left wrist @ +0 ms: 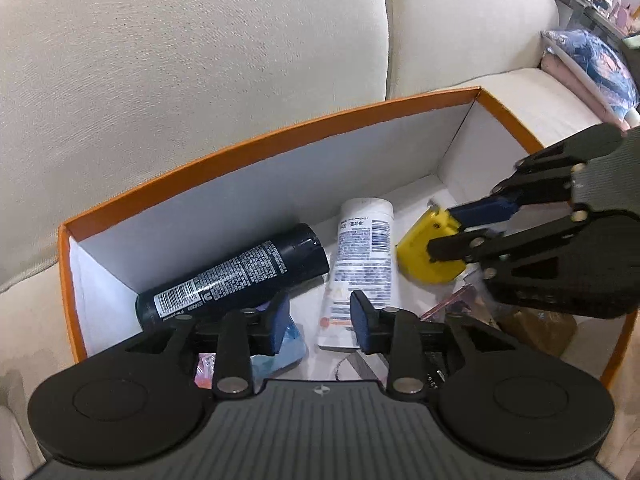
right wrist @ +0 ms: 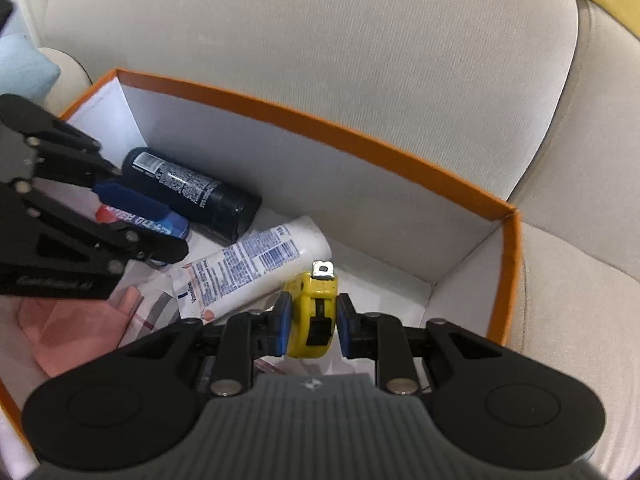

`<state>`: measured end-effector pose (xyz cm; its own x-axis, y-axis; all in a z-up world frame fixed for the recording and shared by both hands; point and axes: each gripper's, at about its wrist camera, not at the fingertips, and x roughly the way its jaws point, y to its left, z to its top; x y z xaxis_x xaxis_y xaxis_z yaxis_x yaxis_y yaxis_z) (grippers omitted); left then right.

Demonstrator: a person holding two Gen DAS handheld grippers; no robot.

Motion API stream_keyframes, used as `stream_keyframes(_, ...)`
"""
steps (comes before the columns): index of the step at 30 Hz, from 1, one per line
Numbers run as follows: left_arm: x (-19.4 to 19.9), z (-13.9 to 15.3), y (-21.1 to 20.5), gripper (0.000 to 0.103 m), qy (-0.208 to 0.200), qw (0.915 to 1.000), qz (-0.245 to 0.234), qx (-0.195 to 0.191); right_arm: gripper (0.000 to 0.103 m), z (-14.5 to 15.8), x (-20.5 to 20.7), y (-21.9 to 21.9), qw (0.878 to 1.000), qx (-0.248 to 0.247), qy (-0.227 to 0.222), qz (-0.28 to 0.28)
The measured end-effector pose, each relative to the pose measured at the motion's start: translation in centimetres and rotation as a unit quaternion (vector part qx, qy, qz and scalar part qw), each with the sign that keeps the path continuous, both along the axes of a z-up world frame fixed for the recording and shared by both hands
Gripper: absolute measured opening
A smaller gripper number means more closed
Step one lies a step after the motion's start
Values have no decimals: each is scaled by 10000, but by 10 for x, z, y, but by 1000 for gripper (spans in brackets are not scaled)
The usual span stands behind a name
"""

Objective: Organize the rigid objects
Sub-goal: 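Lower the lotion tube with the left gripper while the right lowers the tape measure, release, then open the right gripper over the tape measure and lift both grippers away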

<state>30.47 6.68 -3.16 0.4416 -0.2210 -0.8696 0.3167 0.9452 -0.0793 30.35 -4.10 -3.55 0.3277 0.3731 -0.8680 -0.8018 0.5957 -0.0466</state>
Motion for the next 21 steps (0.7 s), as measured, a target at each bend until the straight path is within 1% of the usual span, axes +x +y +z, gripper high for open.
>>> stream_keyframes(2, -4, 2, -2, 43, -47, 10000, 7, -66, 23, -4, 6, 1, 9996, 0, 235, -156)
stream_keyframes(3, 2, -4, -6, 44, -63, 9999, -1, -92, 23, -5, 10, 0, 9990, 57, 362, -256)
stream_keyframes(6, -2, -4, -17, 45, -68, 9998, 41, -168, 24, -4, 17, -2, 9975, 90, 570, -410)
stream_keyframes(8, -5, -2, -17, 45, -97, 9998, 73, -184, 24, -1, 16, -2, 9978, -35, 481, -454)
stream_keyframes(12, -17, 9, -17, 46, -161, 9996, 122, -215, 25, 3, 8, 2, 9989, -295, 48, -369)
stream_keyframes(15, -26, 20, -18, 49, -250, 9993, 174, -203, 29, 8, 5, 0, 9987, -302, -37, -403)
stream_keyframes(18, -36, 35, -16, 50, -405, 9985, 300, -203, 29, 17, 0, -4, 9986, -275, -119, -435)
stream_keyframes(21, -47, 51, -15, 50, -653, 9962, 525, -223, 29, 32, -5, -12, 9987, -160, -213, -432)
